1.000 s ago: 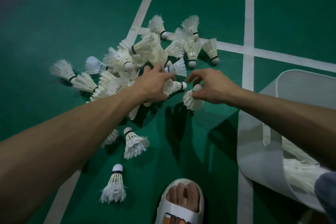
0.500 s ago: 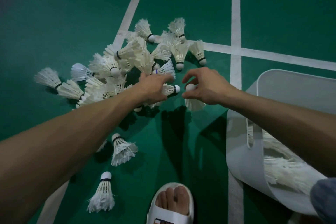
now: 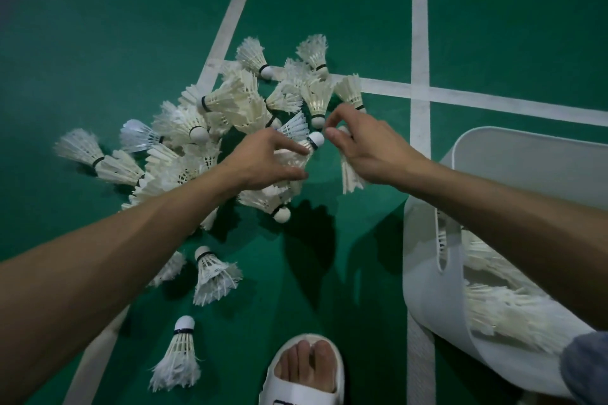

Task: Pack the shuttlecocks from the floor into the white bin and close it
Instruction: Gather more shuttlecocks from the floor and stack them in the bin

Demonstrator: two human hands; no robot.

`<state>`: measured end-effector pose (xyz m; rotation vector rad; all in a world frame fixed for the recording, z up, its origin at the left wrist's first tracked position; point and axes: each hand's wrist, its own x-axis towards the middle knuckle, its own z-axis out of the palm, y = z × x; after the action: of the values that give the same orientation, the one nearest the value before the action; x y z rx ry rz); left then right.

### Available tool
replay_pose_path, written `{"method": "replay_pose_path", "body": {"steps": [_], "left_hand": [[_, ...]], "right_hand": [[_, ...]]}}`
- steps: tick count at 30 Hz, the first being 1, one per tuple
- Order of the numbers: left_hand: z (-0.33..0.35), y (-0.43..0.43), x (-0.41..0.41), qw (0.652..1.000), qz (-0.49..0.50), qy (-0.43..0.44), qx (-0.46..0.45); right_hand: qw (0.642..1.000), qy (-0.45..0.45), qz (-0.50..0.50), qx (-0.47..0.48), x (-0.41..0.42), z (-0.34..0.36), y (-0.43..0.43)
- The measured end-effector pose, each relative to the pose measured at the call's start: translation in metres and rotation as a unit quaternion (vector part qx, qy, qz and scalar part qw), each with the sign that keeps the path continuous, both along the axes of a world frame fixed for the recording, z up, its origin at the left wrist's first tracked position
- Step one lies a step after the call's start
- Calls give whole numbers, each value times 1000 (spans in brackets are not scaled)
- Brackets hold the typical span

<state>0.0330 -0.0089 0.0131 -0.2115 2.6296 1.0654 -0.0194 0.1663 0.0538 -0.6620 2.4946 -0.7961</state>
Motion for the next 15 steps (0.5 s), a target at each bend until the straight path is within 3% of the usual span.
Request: {"method": "replay_pose_path", "body": {"steps": [4, 8, 12, 15], "left_hand": [[27, 7, 9, 977, 100, -25, 186], [40, 13, 16, 945, 116, -38, 303], [39, 18, 23, 936, 66, -57, 341], [36, 20, 24, 958, -2, -41, 283]], "right_hand": [[999, -26, -28, -33, -2, 9, 3], [995, -83, -42, -26, -1, 12, 5], [989, -125, -60, -43, 4, 8, 4], [990, -126, -39, -43, 7, 7, 2]]}}
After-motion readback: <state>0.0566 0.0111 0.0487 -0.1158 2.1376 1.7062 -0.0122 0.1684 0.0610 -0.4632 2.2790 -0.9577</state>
